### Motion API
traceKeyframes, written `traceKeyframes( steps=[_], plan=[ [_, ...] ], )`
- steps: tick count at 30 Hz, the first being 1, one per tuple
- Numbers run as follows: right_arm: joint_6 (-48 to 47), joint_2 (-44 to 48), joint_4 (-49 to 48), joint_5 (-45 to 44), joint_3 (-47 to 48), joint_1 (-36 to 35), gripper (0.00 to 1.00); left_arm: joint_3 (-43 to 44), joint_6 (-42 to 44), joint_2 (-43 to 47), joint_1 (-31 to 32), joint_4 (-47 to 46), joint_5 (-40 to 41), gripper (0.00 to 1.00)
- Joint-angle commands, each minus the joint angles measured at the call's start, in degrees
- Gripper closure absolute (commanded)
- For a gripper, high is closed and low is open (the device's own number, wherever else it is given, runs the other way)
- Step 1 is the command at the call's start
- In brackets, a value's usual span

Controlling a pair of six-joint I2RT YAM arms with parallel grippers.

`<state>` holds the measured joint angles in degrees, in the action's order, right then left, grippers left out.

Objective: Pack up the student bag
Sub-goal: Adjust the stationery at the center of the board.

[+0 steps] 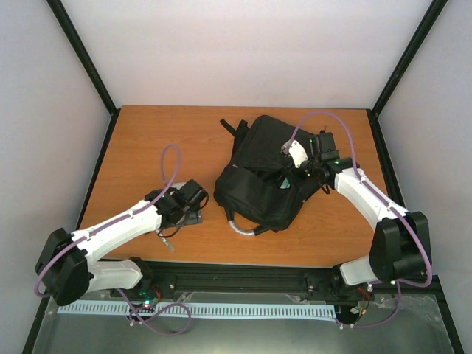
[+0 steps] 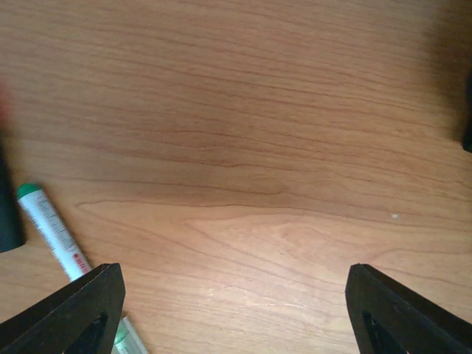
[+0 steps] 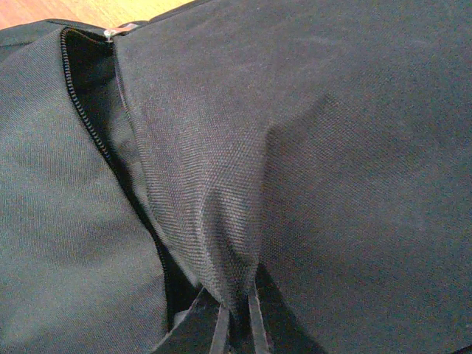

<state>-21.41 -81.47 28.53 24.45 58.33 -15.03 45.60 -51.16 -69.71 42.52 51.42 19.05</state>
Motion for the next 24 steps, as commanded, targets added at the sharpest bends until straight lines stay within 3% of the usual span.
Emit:
traceKeyframes(
  steps=[1, 12, 24],
  plan=[
    [-0.6, -0.3, -1.5, 2.4, 1.3, 0.3, 0.97, -1.1, -8.4, 2.3, -1.4, 4.1, 4.0, 0.16],
    [-1.1, -0.6, -1.0, 2.5, 1.7, 0.3, 0.97, -6.3, -17.2, 4.3, -4.7, 5.5, 3.1, 0.25],
    [-1.3, -1.6, -0.3, 2.6, 2.1, 0.3, 0.97, -11.5, -15.5, 5.0, -11.6, -0.3, -3.7, 0.36]
  ],
)
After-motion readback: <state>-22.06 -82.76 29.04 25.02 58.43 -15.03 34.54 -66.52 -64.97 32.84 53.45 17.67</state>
